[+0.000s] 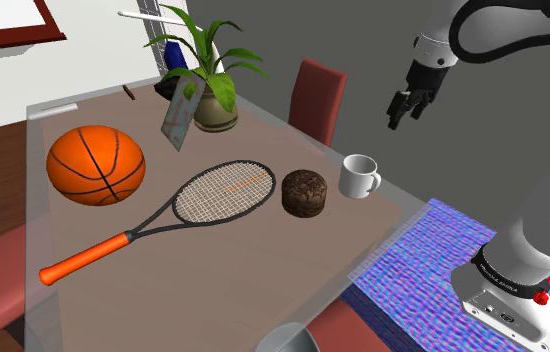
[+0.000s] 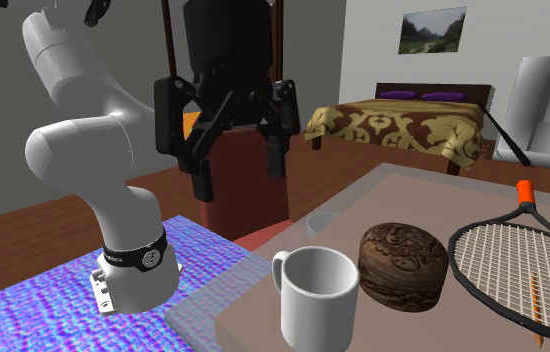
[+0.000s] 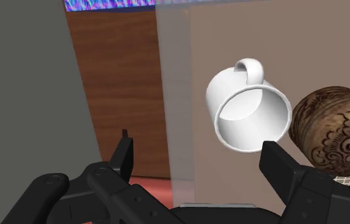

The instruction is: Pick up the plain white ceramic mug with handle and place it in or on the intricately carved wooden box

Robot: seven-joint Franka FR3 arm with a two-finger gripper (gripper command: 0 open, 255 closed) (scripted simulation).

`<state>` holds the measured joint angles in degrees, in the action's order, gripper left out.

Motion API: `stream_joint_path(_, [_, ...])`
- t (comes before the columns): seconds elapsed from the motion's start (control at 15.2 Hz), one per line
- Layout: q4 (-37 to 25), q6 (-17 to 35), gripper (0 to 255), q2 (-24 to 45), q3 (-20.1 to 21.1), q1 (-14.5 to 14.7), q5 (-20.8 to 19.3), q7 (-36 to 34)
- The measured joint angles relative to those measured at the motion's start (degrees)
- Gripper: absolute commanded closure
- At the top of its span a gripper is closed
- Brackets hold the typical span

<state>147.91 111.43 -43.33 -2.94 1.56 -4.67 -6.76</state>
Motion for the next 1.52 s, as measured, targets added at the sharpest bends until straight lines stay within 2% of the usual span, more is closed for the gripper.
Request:
stream_joint_path(0.4, [6.61, 13.48, 0, 6.58, 0.68, 1.21, 1.43, -2.10])
stream_joint_path(0.73, [9.12, 23.81, 0, 14.04, 1.05, 2.10, 2.45, -3.18])
stream_joint_path(1.19, [10.74, 31.20, 0, 19.72, 1.17, 2.27, 2.53, -3.56])
stream_joint_path(1.52, [11.00, 31.99, 0, 20.22, 1.25, 2.32, 2.55, -3.69])
